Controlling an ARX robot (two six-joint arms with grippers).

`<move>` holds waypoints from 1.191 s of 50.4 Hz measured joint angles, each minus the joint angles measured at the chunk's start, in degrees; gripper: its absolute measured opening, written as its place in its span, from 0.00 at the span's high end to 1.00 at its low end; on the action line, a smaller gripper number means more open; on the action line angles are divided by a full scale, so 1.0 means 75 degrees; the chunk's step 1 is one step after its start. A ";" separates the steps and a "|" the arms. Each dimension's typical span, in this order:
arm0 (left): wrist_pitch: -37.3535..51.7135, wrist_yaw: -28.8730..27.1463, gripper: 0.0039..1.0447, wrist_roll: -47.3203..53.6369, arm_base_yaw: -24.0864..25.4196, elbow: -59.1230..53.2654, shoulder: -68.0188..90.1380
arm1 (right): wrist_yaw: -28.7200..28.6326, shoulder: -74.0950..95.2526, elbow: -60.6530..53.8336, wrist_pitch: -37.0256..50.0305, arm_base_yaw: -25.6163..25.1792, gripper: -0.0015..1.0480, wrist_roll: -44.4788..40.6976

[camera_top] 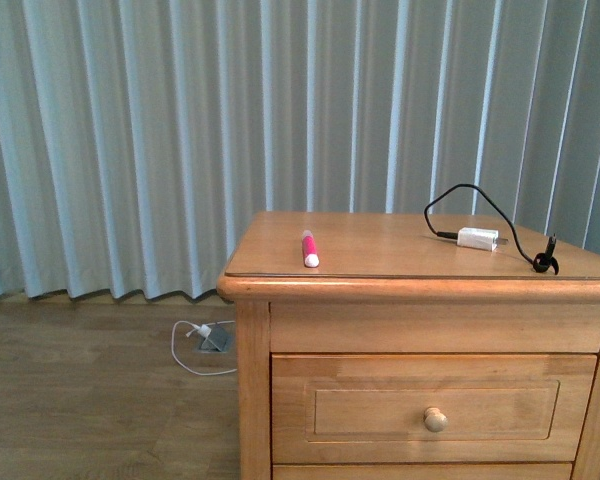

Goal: Place pink marker in drawer with both arms

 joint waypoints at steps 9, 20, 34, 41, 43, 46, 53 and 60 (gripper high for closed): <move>0.0000 0.0000 0.05 0.0000 0.0000 0.0000 0.0000 | 0.0000 0.0000 0.0000 0.0000 0.0000 0.08 0.0000; -0.0003 0.0000 0.05 0.0003 0.0000 0.0000 0.0000 | 0.0000 0.0000 0.0000 0.0000 0.0000 0.08 0.0000; 0.0000 0.0000 0.05 0.0003 0.0000 0.0000 0.0000 | 0.0000 0.0000 0.0000 0.0000 0.0000 0.08 0.0000; 0.0000 0.0000 0.05 0.0000 0.0000 0.0000 0.0000 | -0.0807 0.0699 0.0376 -0.0903 -0.0090 0.08 0.0685; 0.0000 0.0003 0.05 0.0000 0.0000 0.0000 0.0000 | -0.0924 0.1250 0.0466 -0.0848 -0.0015 0.08 0.0979; 0.0000 0.0000 0.05 0.0000 0.0000 0.0000 0.0000 | -0.0836 0.2142 0.0539 -0.0300 0.0204 0.08 0.1195; 0.0000 0.0000 0.05 0.0003 0.0000 0.0000 0.0000 | -0.0440 0.5085 0.1137 0.1941 0.1011 0.08 0.1230; 0.0000 0.0000 0.05 0.0000 0.0000 0.0000 0.0000 | -0.0265 0.8323 0.2119 0.3666 0.1652 0.08 0.1174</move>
